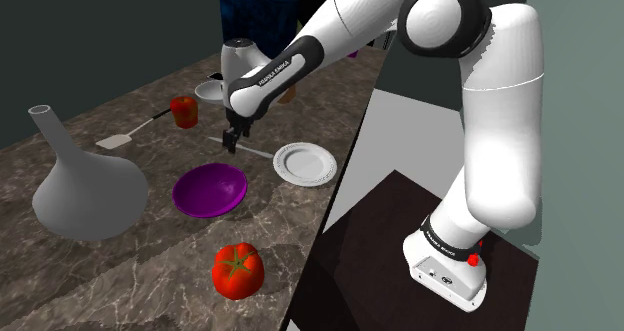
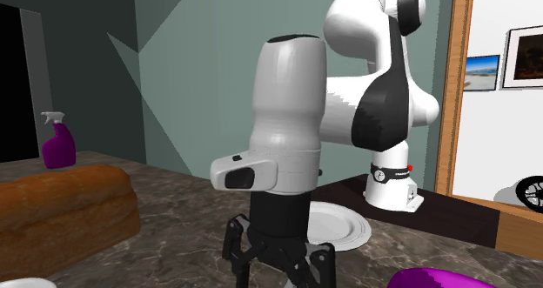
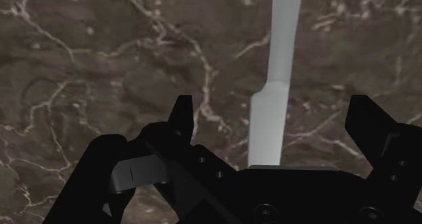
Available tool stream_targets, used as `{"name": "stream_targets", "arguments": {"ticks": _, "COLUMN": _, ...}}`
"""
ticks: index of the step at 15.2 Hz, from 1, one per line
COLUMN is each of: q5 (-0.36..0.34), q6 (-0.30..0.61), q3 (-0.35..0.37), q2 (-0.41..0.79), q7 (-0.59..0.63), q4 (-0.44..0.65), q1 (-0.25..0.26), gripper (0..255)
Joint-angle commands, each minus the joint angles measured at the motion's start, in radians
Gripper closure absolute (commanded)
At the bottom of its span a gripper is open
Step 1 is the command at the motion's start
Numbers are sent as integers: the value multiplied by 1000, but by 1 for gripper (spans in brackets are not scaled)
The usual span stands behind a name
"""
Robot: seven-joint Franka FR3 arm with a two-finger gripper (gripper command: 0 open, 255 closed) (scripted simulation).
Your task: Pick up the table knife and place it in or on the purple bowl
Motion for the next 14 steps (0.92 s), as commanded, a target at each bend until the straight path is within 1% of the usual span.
{"name": "stream_targets", "arguments": {"ticks": 1, "q5": -1, "q6": 6, "q3": -1, "q2": 7, "q7": 1, "q4": 2, "q1": 1, "gripper": 0}}
{"name": "stream_targets", "arguments": {"ticks": 7, "q5": -1, "q6": 6, "q3": -1, "q2": 7, "q7": 1, "q4": 2, "q1": 1, "gripper": 0}}
{"name": "stream_targets", "arguments": {"ticks": 8, "q5": -1, "q6": 6, "q3": -1, "q2": 7, "q7": 1, "q4": 2, "q1": 1, "gripper": 255}}
{"name": "stream_targets", "arguments": {"ticks": 14, "q5": 0, "q6": -9, "q3": -1, "q2": 19, "q7": -3, "q4": 28, "q1": 0, "gripper": 255}}
